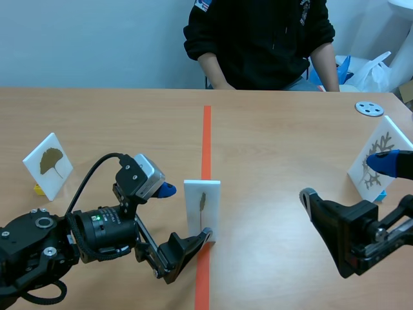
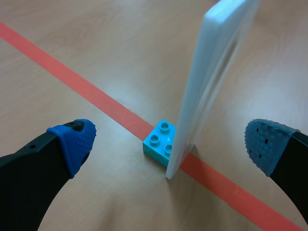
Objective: Sort the leaf by its shape. The table is split by an orange tape line. A compound leaf with several leaflets goes to the left side, a simple leaf with one blade goes to the right side. Return to the home posture when a red brick is placed on the table.
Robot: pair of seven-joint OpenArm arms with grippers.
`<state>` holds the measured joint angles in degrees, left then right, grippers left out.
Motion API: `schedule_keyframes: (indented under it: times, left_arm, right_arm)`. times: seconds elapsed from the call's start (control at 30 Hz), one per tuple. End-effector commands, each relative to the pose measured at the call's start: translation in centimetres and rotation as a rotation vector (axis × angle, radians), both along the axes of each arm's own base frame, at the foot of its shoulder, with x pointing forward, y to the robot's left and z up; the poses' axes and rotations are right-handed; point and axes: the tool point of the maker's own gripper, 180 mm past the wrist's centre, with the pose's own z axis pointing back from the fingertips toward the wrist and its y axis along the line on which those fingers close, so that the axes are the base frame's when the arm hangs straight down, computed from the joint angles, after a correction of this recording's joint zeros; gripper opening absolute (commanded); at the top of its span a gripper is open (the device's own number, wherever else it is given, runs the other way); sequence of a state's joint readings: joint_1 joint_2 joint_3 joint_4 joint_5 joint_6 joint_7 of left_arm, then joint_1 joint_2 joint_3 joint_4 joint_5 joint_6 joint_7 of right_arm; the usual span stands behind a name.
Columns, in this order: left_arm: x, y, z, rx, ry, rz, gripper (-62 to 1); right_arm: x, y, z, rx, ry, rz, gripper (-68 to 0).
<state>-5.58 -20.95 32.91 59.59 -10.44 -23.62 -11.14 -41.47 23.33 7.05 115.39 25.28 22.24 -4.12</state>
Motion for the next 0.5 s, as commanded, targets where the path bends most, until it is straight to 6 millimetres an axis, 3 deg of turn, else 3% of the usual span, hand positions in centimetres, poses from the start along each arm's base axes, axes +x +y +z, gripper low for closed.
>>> schedule_keyframes:
  times: [0.0,0.13,0.47]
  left_arm:
    - [0.3,-1.0,1.5,-0.047,-0.038,-0.012,1.4]
    - [-0.1,-1.4,1.4,-0.051,-0.034,-0.027,1.4]
    - [-0.2,-2.8,2.2,-0.101,-0.045,-0.027,-17.0]
  right_arm:
    - [0.5,-0.3,1.0,0.005,-0.039,-0.010,0.4]
    - [0.5,-0.3,1.0,0.005,-0.039,-0.010,0.4]
    - [0.5,-0.3,1.0,0.006,-0.039,-0.012,0.4]
